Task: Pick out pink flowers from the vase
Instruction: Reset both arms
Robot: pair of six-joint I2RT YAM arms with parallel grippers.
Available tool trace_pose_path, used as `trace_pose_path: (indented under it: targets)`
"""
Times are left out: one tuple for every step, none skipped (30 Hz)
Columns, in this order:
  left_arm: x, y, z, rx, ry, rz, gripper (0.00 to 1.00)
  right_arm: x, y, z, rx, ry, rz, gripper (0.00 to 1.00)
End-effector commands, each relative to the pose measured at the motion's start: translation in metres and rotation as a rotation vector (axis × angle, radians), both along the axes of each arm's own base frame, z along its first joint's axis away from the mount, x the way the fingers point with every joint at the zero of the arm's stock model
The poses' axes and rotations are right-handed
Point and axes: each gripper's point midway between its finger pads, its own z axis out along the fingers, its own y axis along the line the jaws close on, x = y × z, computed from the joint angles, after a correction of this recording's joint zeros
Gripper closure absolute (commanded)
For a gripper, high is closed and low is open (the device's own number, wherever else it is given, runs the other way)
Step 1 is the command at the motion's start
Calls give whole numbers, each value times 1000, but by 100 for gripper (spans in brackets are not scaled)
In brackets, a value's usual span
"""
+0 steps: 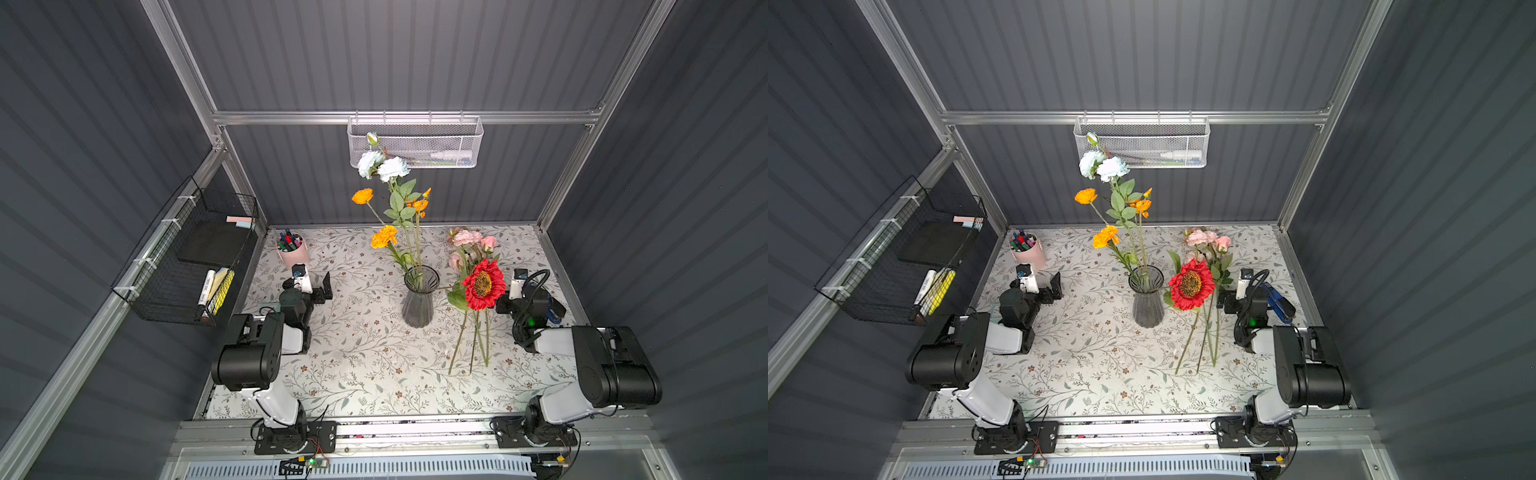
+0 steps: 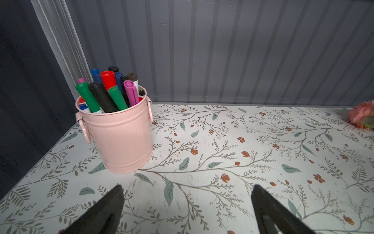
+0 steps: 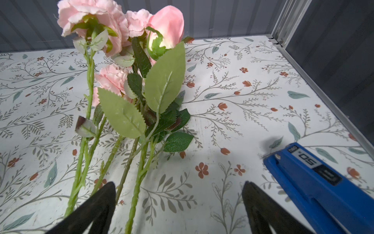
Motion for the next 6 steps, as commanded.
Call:
trace_pose_path:
  targets:
    - [4,4,5,11,-11,13,1,7,0,13,-18,-36,3,1]
    - [4,4,5,12,-12,13,1,7,-1,12,-16,-34,-1,1]
    - [4,4,5,11,-11,13,1,7,-1,13,-17,-33,-2,1]
    - [4,4,5,11,-10,13,1,8,-1,12,-16,-31,-1,1]
    - [4,4,5,11,-11,13,1,8,0,12,-17,-29,1,1]
    - [4,5,5,11,-11,15,1,8,-1,12,-16,-31,-1,1]
